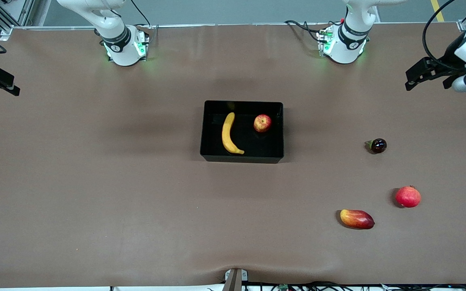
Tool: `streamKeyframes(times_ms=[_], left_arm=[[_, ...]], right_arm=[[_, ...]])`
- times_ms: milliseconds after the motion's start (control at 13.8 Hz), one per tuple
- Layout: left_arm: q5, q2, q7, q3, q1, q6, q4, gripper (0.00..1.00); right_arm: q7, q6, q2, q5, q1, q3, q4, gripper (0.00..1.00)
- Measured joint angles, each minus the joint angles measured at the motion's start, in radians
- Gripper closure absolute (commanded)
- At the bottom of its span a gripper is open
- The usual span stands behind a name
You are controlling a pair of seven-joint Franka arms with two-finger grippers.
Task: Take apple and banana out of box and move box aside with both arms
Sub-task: 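Move the left gripper toward the black box, then lower the left gripper into the box and grasp the red apple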
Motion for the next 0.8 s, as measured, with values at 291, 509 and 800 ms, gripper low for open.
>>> streamKeyframes(times_ms=[291,509,800], left_arm=[[0.000,0.041,-0.076,-0.077,-0.003,0.000,0.001,0.00],[0.000,0.086,-0.283,-0.191,-0.011,0.005,0.002,0.00],[0.001,0.161,-0.596,-0.333,-0.021,0.081,-0.005,0.00]], right_arm=[[0.000,0.000,0.000,0.000,0.000,0.000,0.000,0.00],[0.000,0.000,0.000,0.000,0.000,0.000,-0.001,0.00],[0.000,0.000,0.000,0.000,0.000,0.000,-0.001,0.00]])
